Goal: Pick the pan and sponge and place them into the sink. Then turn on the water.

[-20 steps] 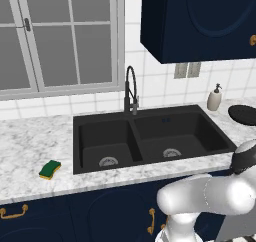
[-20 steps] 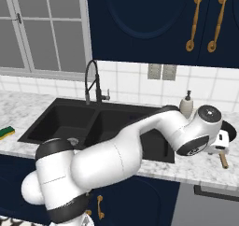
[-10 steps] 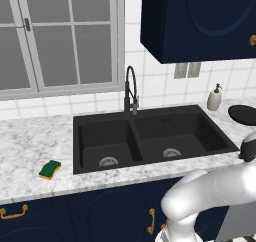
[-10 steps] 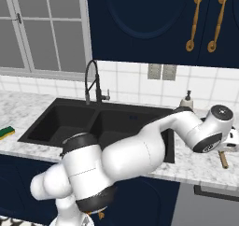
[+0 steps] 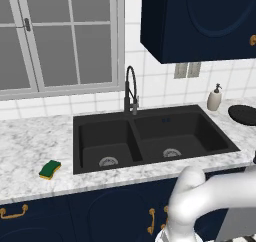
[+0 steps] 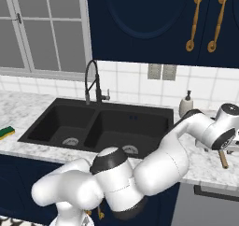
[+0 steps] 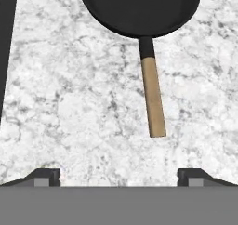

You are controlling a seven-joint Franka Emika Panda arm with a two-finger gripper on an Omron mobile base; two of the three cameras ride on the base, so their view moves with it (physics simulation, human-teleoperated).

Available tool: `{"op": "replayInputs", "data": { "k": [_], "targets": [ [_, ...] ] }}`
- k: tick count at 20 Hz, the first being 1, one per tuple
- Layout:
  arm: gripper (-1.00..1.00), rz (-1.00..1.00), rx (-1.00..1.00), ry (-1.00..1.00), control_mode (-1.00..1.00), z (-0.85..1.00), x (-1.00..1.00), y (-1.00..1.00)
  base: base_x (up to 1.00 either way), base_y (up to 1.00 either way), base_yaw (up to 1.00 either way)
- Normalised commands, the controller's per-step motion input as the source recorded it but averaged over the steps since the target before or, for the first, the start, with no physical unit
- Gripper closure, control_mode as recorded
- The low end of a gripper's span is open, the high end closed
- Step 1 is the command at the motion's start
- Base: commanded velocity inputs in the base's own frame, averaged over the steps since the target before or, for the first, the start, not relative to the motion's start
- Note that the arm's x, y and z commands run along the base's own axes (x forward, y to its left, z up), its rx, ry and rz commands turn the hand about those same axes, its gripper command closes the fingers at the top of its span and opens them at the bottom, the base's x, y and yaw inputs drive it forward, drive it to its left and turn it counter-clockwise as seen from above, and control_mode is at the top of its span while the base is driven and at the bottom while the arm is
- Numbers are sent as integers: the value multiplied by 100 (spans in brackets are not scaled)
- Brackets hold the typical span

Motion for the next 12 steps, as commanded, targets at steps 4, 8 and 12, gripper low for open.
{"op": "replayInputs", "data": {
  "k": [4,8,12],
  "targets": [
    [-100,0,0,1,-100,-36,18,-28,0,0,0],
    [-100,3,0,0,-100,-47,29,-11,0,0,0],
    [-100,5,0,0,-100,-49,34,-15,0,0,0]
  ]
}}
